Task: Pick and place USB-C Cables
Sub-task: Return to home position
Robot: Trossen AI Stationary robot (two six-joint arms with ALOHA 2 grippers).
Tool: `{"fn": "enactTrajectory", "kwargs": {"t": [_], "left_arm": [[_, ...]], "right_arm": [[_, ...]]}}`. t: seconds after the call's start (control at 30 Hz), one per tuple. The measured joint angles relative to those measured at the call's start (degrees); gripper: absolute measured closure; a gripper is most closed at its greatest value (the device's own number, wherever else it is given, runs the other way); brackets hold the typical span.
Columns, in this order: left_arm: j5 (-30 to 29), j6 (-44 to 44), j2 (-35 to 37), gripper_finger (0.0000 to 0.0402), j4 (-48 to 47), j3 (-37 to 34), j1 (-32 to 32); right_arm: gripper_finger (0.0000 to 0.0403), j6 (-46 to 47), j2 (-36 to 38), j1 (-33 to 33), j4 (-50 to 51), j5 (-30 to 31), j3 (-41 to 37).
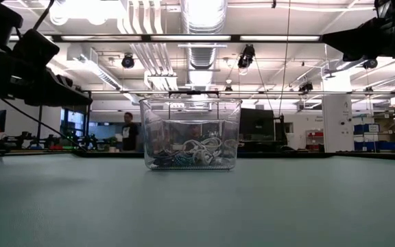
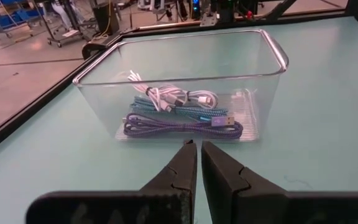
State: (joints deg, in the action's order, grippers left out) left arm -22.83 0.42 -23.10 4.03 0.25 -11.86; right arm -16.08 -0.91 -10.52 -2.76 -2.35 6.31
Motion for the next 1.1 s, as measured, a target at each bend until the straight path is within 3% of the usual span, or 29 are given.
{"fn": "enactTrajectory", "kwargs": {"t": [1.1], "left_arm": [[0.00,0.01,-5.20,0.0393,0.00,0.00,0.00]], "right_arm": [[0.0394,0.00,0.00,0.00,0.00,0.00,0.00]]}}
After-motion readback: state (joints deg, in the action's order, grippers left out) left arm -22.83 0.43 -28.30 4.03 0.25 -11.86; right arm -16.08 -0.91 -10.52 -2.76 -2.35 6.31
